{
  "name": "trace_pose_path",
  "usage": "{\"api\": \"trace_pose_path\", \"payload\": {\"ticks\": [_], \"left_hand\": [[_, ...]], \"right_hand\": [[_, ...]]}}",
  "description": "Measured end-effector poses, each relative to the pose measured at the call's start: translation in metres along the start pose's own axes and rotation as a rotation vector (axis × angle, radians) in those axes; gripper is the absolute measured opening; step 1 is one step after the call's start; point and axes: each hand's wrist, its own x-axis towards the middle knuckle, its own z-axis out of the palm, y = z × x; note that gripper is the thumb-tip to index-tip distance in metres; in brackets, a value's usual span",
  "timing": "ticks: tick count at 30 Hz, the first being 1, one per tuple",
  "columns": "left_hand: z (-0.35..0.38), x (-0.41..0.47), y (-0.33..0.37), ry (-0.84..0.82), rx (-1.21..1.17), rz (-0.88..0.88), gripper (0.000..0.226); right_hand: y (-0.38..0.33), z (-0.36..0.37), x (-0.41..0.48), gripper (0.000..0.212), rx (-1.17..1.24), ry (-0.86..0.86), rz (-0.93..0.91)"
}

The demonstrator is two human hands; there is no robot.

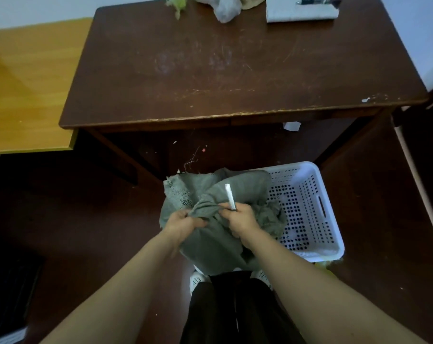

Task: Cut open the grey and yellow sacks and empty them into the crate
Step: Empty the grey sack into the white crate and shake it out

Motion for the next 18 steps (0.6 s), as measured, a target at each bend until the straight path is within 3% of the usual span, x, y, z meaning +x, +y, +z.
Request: {"api": "trace_pose_path", "payload": {"ticks": [3,5,8,10,12,16,18], "left_hand": [[-0.008,0.008,-0.005,-0.075,-0.2,-0.11,0.02],[-0.014,0.024,-0.007,0.023,-0.305,-0.145,0.029],[-0.019,0.053,-0.016,0.18,-0.149,-0.25,0.093],[-0.012,0.066,-0.016,0.16,-0.103,-0.269,0.107],[-0.005,0.079,-0.016,0.119,-0.025,-0.236,0.093],[0.004,0.103,-0.023,0.035,0.264,-0.163,0.027],[0.005,0.113,-0.026,0.122,0.226,-0.124,0.028]], "right_hand": [[-0.002,0.001,-0.011,0.019,0.269,0.043,0.147],[-0.005,-0.001,-0.022,0.019,0.288,0.021,0.15],[-0.012,-0.007,-0.036,0.017,0.266,-0.018,0.127],[-0.017,-0.011,-0.042,0.011,0.206,-0.039,0.091],[-0.024,-0.014,-0.049,0.011,0.154,-0.098,0.051],[-0.027,-0.021,-0.058,0.035,0.148,-0.187,0.022],[-0.026,-0.024,-0.059,0.024,0.147,-0.178,0.019]]}}
